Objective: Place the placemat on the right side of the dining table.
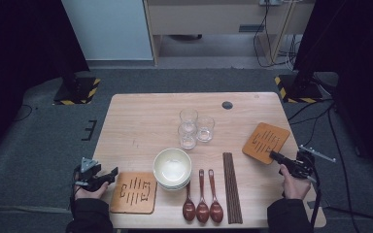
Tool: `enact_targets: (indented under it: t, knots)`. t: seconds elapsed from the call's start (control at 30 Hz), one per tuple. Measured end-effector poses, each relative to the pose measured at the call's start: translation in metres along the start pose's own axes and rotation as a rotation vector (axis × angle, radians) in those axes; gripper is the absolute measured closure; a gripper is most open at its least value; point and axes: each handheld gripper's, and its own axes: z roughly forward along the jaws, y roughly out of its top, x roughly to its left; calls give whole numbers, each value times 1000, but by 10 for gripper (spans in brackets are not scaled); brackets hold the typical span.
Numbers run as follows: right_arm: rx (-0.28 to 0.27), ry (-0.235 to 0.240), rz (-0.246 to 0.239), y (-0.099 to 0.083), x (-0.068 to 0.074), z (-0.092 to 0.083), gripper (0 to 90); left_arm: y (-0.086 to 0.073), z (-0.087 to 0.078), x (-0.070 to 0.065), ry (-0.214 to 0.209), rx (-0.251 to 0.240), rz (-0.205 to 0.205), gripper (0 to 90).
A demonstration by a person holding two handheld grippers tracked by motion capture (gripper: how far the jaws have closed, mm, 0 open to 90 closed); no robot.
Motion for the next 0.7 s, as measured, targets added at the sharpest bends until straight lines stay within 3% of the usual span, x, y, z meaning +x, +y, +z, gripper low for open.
enact_targets:
  t: [0.7]
  knots:
    - [26,-18,5,-1,-2,5,700,0,0,0,-3,3,1,249]
